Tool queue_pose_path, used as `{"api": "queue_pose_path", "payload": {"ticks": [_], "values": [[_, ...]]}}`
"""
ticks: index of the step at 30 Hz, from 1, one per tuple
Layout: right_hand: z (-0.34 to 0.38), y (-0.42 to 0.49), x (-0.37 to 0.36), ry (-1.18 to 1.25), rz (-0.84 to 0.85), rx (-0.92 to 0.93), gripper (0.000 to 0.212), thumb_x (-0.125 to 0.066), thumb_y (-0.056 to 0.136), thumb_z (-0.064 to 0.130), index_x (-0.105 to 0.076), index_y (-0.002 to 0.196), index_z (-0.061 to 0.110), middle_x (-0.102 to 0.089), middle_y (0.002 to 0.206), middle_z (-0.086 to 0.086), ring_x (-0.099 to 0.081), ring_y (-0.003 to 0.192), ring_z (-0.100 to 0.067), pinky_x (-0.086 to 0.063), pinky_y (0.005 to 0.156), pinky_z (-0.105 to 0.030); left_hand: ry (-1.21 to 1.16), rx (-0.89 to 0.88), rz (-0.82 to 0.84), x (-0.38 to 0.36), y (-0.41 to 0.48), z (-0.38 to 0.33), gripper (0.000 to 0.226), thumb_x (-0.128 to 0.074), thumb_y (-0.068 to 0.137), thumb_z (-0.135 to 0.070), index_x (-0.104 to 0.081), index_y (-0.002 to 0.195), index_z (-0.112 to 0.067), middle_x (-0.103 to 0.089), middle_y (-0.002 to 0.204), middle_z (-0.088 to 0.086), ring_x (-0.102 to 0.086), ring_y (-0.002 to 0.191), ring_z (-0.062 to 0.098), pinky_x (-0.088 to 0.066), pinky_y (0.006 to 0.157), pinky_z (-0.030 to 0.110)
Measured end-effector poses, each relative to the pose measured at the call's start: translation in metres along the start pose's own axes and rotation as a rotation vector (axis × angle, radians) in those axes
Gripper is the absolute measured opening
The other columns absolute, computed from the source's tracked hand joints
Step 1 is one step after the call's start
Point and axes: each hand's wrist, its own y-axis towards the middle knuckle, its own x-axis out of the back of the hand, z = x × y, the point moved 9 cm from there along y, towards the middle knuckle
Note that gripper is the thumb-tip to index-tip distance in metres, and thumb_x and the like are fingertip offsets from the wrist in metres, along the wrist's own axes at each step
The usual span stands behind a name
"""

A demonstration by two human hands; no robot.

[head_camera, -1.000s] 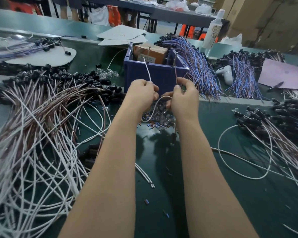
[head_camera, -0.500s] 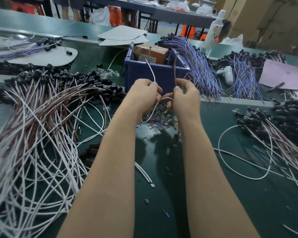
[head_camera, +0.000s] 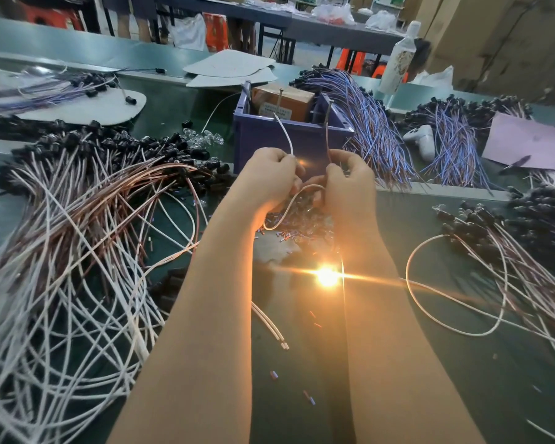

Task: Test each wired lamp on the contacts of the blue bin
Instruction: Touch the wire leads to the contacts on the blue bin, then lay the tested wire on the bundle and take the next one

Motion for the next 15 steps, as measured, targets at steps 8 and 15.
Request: {"api": "queue_pose_path", "payload": {"ticks": [8, 15], "values": [[-0.005, -0.001, -0.001, -0.173, 0.064, -0.062, 0.035, -0.046, 0.099, 0.033, -0.059, 0.109, 0.002, -0.06, 0.069, -0.003, -0.055, 0.054, -0.009, -0.047, 0.063, -0.029, -0.027, -0.047, -0.039, 0.006, -0.007, -0.011, 0.03, -0.04, 0.1, -0.02, -0.059, 0.077, -0.016, -0.057, 0.057, -0.005, -0.042, 0.038, 0.001, -0.033, 0.044, 0.018], [0.018, -0.041, -0.005, 0.264, 0.628, -0.116, 0.012, -0.064, 0.08, 0.015, -0.059, 0.086, 0.007, -0.037, 0.052, 0.008, -0.026, 0.042, -0.004, -0.019, 0.041, -0.014, -1.095, -0.372, 0.103, 0.04, -0.036, -0.074, 0.03, -0.041, 0.099, -0.025, -0.068, 0.094, -0.013, -0.068, 0.085, -0.001, -0.06, 0.075, 0.009, -0.048, 0.068, 0.021]]}}
